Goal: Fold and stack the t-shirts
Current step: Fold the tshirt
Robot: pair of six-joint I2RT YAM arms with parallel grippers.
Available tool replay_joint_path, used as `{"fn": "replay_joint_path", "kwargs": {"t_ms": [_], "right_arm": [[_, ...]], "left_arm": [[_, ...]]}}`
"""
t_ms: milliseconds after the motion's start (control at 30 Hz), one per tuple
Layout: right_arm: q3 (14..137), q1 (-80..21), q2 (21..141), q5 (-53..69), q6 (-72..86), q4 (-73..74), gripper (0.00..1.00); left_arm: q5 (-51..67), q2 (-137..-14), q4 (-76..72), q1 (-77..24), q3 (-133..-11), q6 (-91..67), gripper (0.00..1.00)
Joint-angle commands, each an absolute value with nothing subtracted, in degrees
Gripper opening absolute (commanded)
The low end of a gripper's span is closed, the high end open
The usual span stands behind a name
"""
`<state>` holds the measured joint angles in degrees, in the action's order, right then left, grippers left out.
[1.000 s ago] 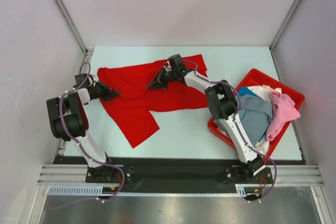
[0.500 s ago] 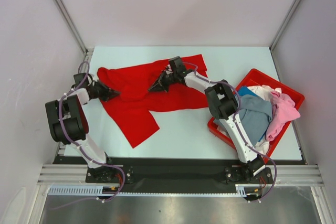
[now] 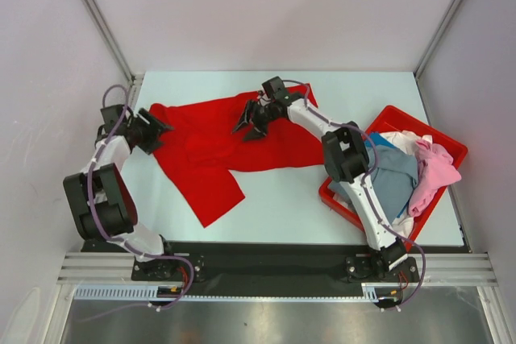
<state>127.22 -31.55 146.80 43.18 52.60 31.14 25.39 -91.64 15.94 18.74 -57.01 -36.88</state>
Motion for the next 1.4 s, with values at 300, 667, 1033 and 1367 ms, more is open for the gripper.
{"fn": "replay_joint_path", "kwargs": {"t_ms": [300, 667, 1033, 1367], "right_arm": [[130.51, -17.07, 139.65, 17.24, 32.7, 33.4, 0.6], [133.5, -7.56, 146.16, 16.26, 24.08, 25.58, 0.63], [135.7, -4.39, 151.78, 23.99, 28.99, 14.44, 0.69], [140.53, -4.39, 159.69, 25.31, 39.81, 5.9, 0.64]], "left_arm": [[18.64, -109.32, -1.14, 19.6, -78.21, -33.75, 0.52], [17.84, -122.78, 0.61, 19.69, -90.69, -37.7, 0.55], [16.96, -128.67, 7.9, 20.21, -97.38, -49.13, 0.54], [18.54, -132.89, 8.44, 20.56, -100.55, -51.41, 0.46]]}}
